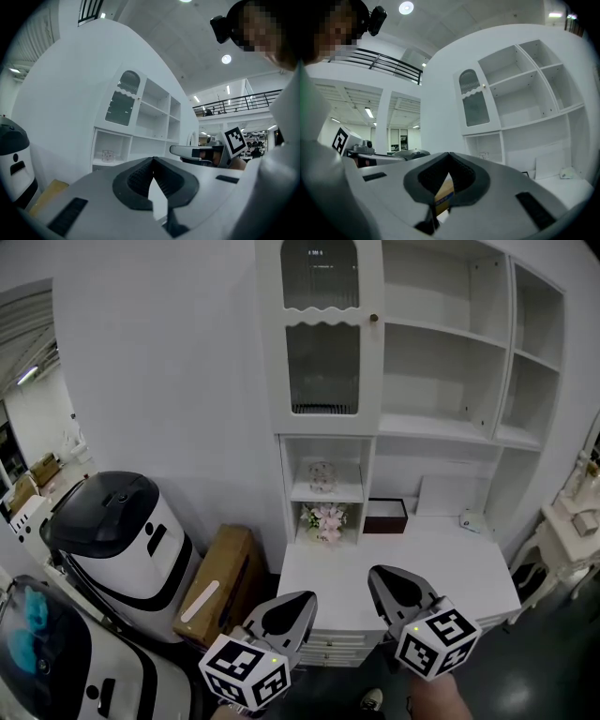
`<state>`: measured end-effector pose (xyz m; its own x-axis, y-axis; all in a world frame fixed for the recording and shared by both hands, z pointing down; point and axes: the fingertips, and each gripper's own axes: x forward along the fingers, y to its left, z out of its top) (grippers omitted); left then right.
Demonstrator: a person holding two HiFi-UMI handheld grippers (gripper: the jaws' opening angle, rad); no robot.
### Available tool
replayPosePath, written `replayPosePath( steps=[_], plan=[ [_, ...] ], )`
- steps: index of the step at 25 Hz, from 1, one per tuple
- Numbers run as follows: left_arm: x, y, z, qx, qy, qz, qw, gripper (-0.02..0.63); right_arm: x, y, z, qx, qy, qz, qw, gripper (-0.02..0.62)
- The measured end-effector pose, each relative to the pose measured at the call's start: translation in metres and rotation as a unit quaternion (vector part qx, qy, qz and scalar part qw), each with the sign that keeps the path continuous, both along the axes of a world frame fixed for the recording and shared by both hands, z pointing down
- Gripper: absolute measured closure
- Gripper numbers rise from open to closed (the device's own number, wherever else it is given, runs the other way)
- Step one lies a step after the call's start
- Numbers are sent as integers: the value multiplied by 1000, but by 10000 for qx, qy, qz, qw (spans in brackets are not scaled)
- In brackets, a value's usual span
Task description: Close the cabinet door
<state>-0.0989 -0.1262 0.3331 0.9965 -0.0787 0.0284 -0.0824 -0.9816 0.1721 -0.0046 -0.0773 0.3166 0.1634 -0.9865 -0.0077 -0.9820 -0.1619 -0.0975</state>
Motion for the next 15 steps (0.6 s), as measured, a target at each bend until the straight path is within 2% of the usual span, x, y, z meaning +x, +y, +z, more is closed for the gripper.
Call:
replayPosePath(
  steps=[15],
  plan=[
    [-2, 6, 4, -3, -58, 84, 9999, 601, -10, 5, 6, -27, -51, 16, 10000, 591]
  ],
)
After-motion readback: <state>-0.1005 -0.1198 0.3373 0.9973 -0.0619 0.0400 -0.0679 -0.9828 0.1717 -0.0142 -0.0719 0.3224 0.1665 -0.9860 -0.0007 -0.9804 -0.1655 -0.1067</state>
